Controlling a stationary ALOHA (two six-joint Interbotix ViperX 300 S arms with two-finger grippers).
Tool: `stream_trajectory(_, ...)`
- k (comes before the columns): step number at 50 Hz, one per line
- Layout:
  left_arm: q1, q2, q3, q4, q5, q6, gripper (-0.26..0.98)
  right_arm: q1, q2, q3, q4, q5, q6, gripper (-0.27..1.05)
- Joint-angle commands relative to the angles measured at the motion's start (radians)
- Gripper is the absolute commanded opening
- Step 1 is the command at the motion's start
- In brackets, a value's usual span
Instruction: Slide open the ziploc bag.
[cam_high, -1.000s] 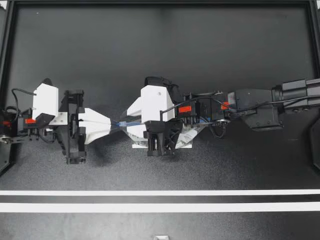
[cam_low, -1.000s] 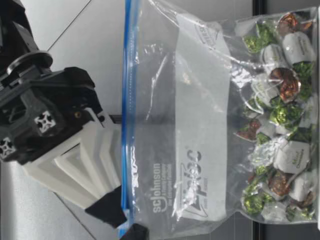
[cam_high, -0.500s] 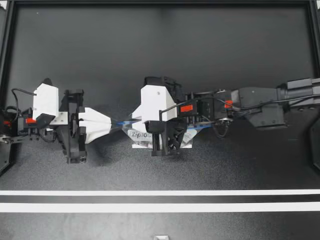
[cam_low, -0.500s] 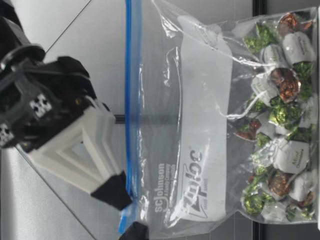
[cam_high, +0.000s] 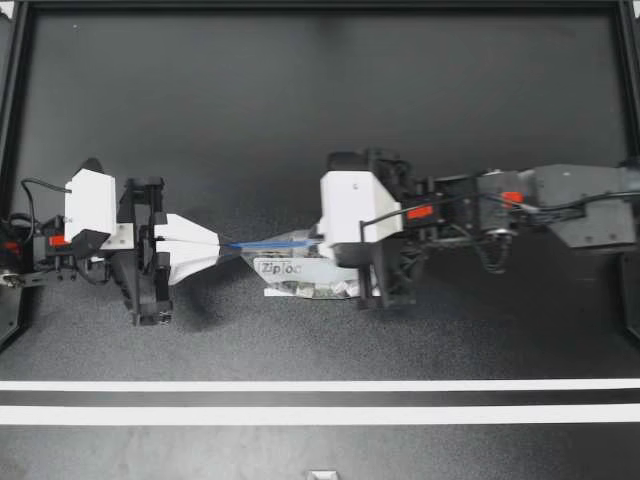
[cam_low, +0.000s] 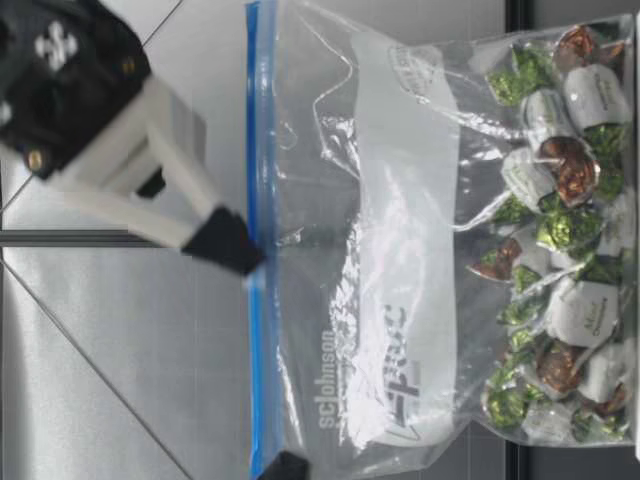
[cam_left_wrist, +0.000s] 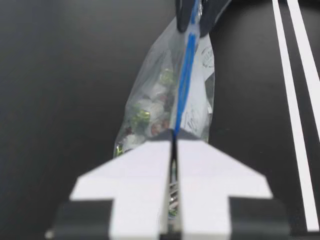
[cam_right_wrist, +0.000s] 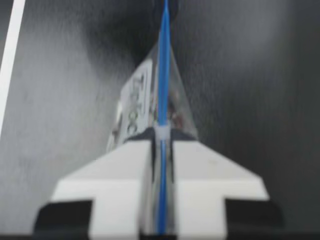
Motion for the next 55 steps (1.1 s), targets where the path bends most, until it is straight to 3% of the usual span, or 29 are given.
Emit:
stream_trajectory(1, 0.0, -0.011, -0.003, -0.002, -0.003, 0.002, -0.15, -0.009, -0.071, 0.031, 0.0, 0.003, 0.003, -0.12)
stream_trajectory(23, 0.0, -0.011, 0.006, -0.002, -0.002, 0.003, -0.15, -0.026, -0.233, 0.23, 0.002, 0.003, 0.008, -0.12)
stream_trajectory(45, 0.002, -0.008, 0.002, -0.002, 0.002, 0.009, -0.15, -0.041, -0.301, 0.302, 0.005, -0.031, 0.006, -0.12)
stream_trajectory(55, 0.002, -0.011, -0.025, -0.002, 0.089, 0.046, -0.15, -0.041, -0.301, 0.321, 0.005, -0.046, 0.008, -0.11)
